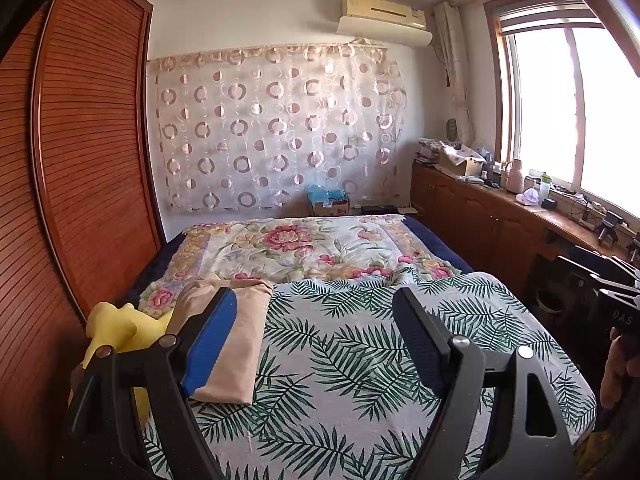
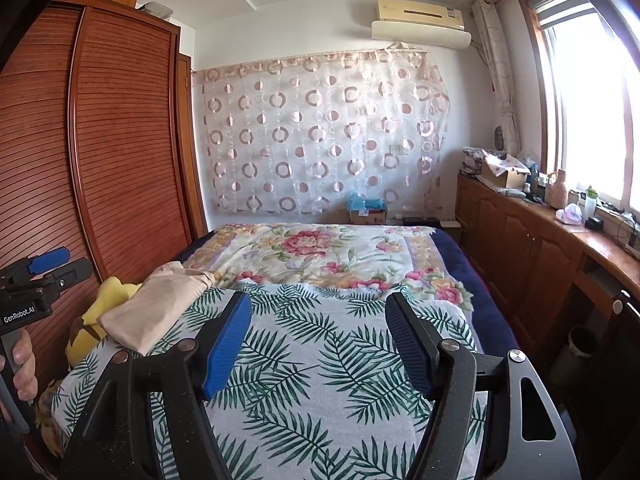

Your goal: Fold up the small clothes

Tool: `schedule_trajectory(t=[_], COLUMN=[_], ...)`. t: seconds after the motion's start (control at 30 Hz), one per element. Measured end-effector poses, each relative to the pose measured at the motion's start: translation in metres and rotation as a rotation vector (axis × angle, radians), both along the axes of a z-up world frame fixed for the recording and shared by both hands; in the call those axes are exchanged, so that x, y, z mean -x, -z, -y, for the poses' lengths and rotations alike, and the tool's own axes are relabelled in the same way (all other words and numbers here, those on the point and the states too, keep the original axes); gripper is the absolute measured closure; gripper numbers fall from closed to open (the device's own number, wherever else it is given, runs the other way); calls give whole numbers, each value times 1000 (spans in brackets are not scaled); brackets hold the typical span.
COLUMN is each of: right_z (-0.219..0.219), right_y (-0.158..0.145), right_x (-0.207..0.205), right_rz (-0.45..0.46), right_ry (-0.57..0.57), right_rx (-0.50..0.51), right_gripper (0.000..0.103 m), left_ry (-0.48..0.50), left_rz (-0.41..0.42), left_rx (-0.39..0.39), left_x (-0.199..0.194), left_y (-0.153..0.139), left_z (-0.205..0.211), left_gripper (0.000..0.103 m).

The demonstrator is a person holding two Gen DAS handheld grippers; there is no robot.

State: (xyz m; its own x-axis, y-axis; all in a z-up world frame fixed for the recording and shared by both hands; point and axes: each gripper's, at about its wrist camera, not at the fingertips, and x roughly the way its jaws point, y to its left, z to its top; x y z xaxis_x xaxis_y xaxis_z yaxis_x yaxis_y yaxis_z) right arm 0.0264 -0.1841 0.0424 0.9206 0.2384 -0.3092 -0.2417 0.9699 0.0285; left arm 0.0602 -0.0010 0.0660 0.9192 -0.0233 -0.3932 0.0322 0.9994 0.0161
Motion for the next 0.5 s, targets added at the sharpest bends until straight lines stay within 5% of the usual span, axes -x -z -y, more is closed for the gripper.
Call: schedule_trajectory(t=[0.5], right_z=[1], right_y=[1], right_x=[-1], right_rz=[8], right_ry=[2], right_rx=[2], right_gripper=[32], left_ry=[-2], left_rz=[4], left_rx=[-4], left_x=[1], left_y=[-1], left_z=[-2], left_gripper=[22])
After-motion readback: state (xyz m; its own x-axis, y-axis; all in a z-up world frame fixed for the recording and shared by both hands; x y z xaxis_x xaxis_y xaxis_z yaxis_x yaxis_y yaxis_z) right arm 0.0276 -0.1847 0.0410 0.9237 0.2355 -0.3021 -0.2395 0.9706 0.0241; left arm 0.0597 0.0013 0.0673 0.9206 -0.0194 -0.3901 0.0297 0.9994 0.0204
